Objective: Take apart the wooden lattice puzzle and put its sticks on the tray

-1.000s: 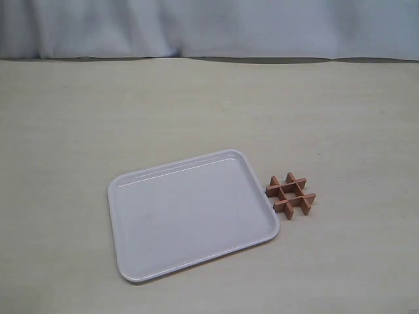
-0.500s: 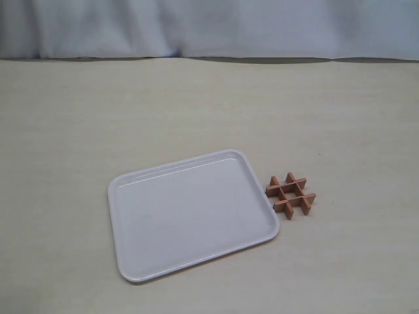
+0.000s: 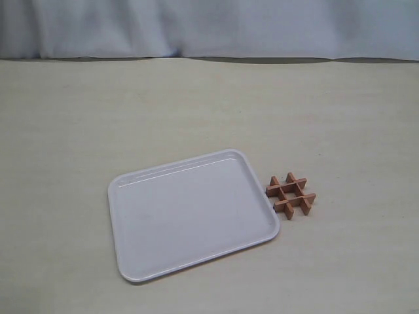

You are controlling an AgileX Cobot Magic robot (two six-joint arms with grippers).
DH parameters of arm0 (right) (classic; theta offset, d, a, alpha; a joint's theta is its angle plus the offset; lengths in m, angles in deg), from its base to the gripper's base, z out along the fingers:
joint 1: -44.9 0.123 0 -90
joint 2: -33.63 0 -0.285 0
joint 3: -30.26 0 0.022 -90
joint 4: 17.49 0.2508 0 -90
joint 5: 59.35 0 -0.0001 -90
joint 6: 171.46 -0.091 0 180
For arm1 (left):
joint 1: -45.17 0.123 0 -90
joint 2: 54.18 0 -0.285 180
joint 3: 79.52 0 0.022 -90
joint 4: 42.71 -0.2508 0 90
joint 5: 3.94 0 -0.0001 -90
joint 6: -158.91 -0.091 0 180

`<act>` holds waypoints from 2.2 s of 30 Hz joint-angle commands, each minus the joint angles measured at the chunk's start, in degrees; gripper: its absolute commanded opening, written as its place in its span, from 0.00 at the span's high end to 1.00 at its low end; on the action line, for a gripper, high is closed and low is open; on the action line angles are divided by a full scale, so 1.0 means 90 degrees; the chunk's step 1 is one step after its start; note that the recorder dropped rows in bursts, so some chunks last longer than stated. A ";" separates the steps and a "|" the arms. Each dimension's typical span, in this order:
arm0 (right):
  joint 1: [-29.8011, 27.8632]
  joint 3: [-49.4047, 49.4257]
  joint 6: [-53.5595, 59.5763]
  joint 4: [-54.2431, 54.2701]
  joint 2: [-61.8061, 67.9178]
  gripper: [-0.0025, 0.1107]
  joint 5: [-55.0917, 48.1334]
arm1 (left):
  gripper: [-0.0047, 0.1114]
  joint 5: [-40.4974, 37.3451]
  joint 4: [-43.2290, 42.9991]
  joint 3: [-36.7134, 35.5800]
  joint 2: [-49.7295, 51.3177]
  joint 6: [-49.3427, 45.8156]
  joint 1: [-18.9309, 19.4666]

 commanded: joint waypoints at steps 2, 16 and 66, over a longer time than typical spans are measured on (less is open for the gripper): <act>0.0003 -0.1430 0.1262 0.0074 0.0973 0.94 -0.0384 | 0.96 0.0074 -0.0007 -0.0020 -0.0012 0.0015 0.0002; 0.0003 -0.5026 0.3196 -0.3789 0.5267 0.94 -0.5002 | 0.96 0.0074 -0.0007 -0.0020 -0.0012 0.0015 0.0002; 0.1028 -0.4886 1.0356 -0.2805 1.1170 0.74 -0.6411 | 0.96 0.0066 -0.0020 -0.0020 -0.0012 0.0015 0.0002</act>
